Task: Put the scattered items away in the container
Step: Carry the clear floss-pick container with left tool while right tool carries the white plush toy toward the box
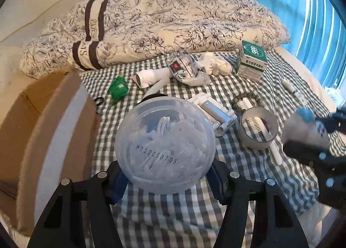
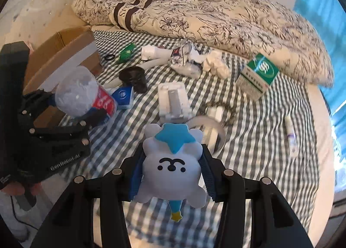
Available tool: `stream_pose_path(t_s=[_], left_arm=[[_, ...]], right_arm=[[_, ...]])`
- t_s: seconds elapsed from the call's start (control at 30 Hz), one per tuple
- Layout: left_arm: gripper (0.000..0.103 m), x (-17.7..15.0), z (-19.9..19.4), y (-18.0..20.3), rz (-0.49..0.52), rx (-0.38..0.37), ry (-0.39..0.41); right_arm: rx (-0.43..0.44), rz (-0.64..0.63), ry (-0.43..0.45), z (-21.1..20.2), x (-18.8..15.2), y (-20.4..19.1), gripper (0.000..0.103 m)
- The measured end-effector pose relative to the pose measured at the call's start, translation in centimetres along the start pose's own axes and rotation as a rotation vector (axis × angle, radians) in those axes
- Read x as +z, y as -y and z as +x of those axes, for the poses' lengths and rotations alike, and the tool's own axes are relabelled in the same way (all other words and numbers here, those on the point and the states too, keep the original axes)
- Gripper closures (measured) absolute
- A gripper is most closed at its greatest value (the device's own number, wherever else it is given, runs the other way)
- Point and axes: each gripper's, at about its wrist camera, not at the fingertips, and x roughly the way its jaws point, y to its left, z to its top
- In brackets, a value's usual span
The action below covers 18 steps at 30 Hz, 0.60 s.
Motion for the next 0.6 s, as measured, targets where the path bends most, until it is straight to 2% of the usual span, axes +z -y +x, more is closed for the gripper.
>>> stream_pose_path(t_s=[0.1, 0.37, 0.6], left_arm=[[0.039, -0.8, -1.2, -0.9, -0.027, -0.034, 0.001], [0.040, -2.3, -5.2, -2.8, -0.067, -0.022, 0.038], [0.040, -0.7, -10.3, -6.0, -0.109, 0.005, 0.125]], right_arm=[[0.007, 0.032, 0.007, -1.0, -1.2, -0.4, 0.055], [0.032, 0.086, 0.046, -4.2, -3.2, -0.8, 0.055], [0.049, 0.049, 0.113, -8.0, -1.2, -3.6, 0.055]])
